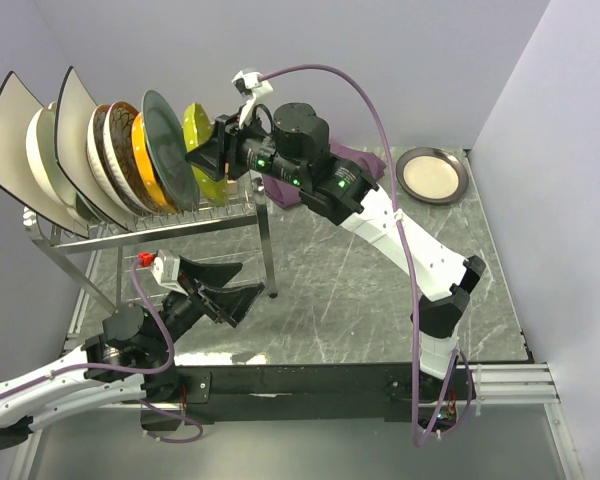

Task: Unload the plates from the dish rack
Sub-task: Unload the plate from the dish rack.

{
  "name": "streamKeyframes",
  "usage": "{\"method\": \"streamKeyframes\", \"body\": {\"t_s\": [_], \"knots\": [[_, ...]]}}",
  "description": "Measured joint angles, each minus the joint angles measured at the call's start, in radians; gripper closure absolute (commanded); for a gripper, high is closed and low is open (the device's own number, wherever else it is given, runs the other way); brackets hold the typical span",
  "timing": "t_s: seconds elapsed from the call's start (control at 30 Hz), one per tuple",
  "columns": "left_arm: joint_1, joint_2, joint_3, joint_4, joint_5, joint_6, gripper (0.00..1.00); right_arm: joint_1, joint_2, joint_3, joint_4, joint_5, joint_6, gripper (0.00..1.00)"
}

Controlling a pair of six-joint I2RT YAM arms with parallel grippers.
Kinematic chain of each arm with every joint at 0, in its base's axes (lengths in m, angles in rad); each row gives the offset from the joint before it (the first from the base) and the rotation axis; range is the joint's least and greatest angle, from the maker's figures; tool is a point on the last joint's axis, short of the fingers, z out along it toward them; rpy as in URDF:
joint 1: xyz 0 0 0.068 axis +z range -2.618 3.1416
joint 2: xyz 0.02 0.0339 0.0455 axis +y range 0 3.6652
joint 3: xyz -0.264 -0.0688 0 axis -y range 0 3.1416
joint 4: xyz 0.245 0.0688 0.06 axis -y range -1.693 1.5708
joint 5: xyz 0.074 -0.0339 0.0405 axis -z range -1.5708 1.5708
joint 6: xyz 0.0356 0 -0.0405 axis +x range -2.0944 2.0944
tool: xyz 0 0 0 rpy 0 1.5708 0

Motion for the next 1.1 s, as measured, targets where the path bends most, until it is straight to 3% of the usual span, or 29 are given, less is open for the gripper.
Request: {"method": "streamKeyframes", "body": {"t_s": [0.4,0.5,0.53,0.63,0.73,1.1], "knots": [[0.0,0.003,0.0,0.0,0.0,0.0,0.0,0.0,0.01,0.0,0.02,-0.009,0.023,0.56],[0.0,0.003,0.0,0.0,0.0,0.0,0.01,0.0,0.029,0.005,0.022,-0.01,0.028,0.67],[0.0,0.003,0.0,0.0,0.0,0.0,0.01,0.0,0.033,0.006,0.029,-0.015,0.036,0.77],[0.0,0.003,0.0,0.0,0.0,0.0,0.0,0.0,0.027,0.014,0.034,-0.015,0.033,0.93],[0.0,0.003,0.0,0.0,0.0,0.0,0.01,0.0,0.02,0.014,0.036,-0.02,0.039,1.0],[0.0,0.002,0.0,0.0,0.0,0.0,0.01,0.0,-0.008,-0.043,0.087,-0.026,0.045,1.0]]}}
